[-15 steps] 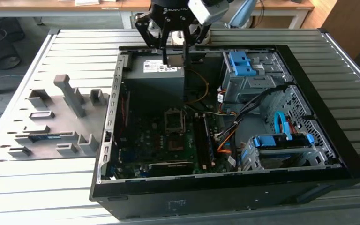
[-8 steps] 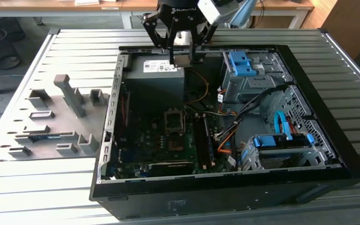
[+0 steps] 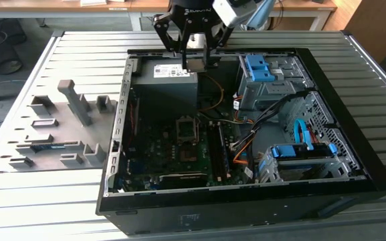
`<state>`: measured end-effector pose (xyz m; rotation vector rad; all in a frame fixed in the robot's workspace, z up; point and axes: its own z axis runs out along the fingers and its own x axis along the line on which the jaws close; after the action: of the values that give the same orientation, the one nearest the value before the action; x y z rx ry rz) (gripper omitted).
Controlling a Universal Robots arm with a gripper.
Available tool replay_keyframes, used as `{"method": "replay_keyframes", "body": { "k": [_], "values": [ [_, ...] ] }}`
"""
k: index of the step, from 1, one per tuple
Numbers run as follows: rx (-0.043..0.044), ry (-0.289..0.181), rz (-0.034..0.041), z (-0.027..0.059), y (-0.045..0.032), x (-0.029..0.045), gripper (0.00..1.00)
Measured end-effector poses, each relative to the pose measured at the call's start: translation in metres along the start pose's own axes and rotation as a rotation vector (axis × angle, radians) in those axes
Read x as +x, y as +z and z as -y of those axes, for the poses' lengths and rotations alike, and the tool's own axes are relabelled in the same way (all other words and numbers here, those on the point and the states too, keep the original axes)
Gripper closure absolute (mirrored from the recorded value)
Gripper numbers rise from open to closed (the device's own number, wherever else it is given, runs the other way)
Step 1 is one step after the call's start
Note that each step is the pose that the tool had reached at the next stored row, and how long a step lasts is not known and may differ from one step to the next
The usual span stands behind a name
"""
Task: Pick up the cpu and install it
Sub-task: 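Pick up the cpu and move it towards the insertion slot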
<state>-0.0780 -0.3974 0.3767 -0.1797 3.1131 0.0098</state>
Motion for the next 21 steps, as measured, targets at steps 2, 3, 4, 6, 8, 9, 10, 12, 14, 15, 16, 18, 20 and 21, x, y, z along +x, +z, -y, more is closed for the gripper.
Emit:
{"method": "replay_keyframes", "body": {
  "k": [2, 3, 4, 6, 8, 9, 10, 12, 14, 15, 16, 18, 20, 21],
  "values": [
    [0.0000, 0.000, 0.0000, 0.0040, 0.0002, 0.0005, 0.53],
    [0.0000, 0.000, 0.0000, 0.0064, 0.0003, 0.0008, 0.53],
    [0.0000, 0.000, -0.0001, 0.0088, 0.0004, 0.0011, 0.53],
    [-0.0001, 0.000, 0.0000, 0.0139, 0.0010, 0.0017, 0.53],
    [-0.0001, 0.000, 0.0000, 0.0198, 0.0017, 0.0024, 0.53],
    [0.0000, 0.000, 0.0000, 0.0226, 0.0020, 0.0028, 0.53],
    [-0.0001, 0.000, 0.0000, 0.0254, 0.0024, 0.0031, 0.53],
    [0.0000, 0.000, 0.0000, 0.0303, 0.0030, 0.0037, 0.53],
    [0.0000, 0.000, 0.0000, 0.0343, 0.0036, 0.0041, 0.53],
    [-0.0001, 0.000, 0.0000, 0.0361, 0.0040, 0.0043, 0.53],
    [-0.0001, 0.000, 0.0000, 0.0377, 0.0043, 0.0046, 0.53],
    [0.0000, 0.000, 0.0000, 0.0408, 0.0046, 0.0049, 0.53],
    [0.0000, 0.000, -0.0001, 0.0439, 0.0049, 0.0053, 0.53],
    [-0.0001, 0.000, 0.0000, 0.0454, 0.0051, 0.0055, 0.53]
  ]
}}
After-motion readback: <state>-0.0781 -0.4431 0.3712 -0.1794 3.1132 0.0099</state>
